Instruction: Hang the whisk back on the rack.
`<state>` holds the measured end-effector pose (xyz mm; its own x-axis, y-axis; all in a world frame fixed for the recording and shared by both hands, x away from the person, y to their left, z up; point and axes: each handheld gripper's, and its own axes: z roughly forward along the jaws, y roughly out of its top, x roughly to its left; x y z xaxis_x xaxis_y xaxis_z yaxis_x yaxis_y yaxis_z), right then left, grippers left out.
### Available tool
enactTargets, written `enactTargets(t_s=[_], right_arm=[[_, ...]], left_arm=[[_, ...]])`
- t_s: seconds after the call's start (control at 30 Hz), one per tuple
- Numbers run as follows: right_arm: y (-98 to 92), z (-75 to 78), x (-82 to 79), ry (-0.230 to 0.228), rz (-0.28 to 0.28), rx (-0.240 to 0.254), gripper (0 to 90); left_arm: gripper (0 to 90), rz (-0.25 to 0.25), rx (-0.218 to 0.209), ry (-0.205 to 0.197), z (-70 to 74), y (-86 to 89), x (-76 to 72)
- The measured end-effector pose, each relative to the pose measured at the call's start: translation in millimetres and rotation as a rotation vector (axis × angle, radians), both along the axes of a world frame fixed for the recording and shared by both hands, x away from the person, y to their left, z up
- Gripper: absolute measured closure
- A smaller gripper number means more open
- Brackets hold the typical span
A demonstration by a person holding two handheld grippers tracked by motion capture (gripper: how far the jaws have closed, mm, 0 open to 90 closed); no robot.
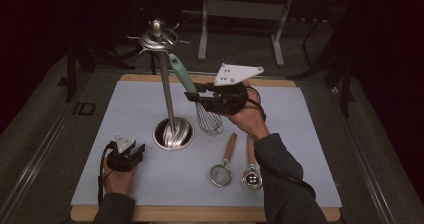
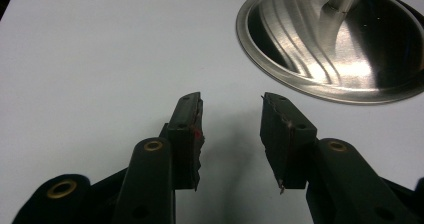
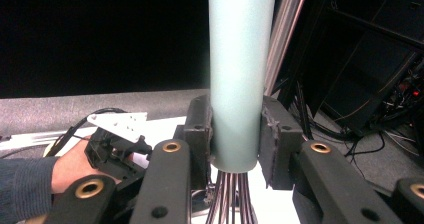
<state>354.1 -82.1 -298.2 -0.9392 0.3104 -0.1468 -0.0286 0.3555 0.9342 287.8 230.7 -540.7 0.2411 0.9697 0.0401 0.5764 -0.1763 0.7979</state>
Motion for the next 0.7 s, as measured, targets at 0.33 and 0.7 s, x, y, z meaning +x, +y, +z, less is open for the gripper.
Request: enactTargets(t_s=[0.33, 0.7], right_arm=[[15.5, 3.9, 7.7, 0.007, -0.016, -0.010, 69.2], [32.5, -3.2, 8.6, -0.016, -0.087, -0.047, 68.9]], left_arm=[[61.0, 0.000, 0.000, 0.000, 0.1, 0.0, -0.1], [61.0, -0.001, 0.002, 0.000, 0.1, 0.1, -0.1]])
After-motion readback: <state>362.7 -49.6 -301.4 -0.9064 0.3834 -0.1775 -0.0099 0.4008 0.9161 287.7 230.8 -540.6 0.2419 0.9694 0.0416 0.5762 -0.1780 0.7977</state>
